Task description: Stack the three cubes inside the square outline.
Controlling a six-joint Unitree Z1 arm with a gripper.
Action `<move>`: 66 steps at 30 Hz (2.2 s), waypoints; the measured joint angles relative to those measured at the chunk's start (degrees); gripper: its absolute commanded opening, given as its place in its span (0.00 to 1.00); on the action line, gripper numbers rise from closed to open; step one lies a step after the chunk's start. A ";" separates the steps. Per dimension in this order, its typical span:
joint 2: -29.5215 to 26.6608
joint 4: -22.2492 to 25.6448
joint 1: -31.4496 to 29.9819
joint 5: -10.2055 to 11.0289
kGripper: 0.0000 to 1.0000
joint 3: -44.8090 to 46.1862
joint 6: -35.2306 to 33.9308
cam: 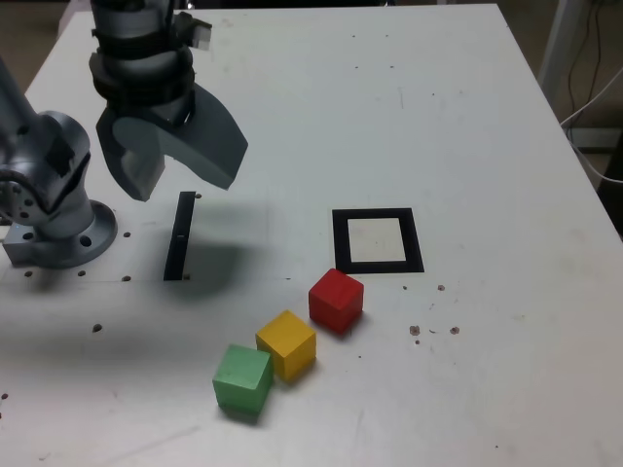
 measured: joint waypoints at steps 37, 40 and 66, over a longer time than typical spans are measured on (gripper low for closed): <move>18.79 9.77 -22.37 5.29 0.98 -30.88 1.67; 22.70 9.69 -26.99 7.23 0.97 -32.15 5.89; 36.17 1.81 -19.26 4.34 0.92 -30.79 15.87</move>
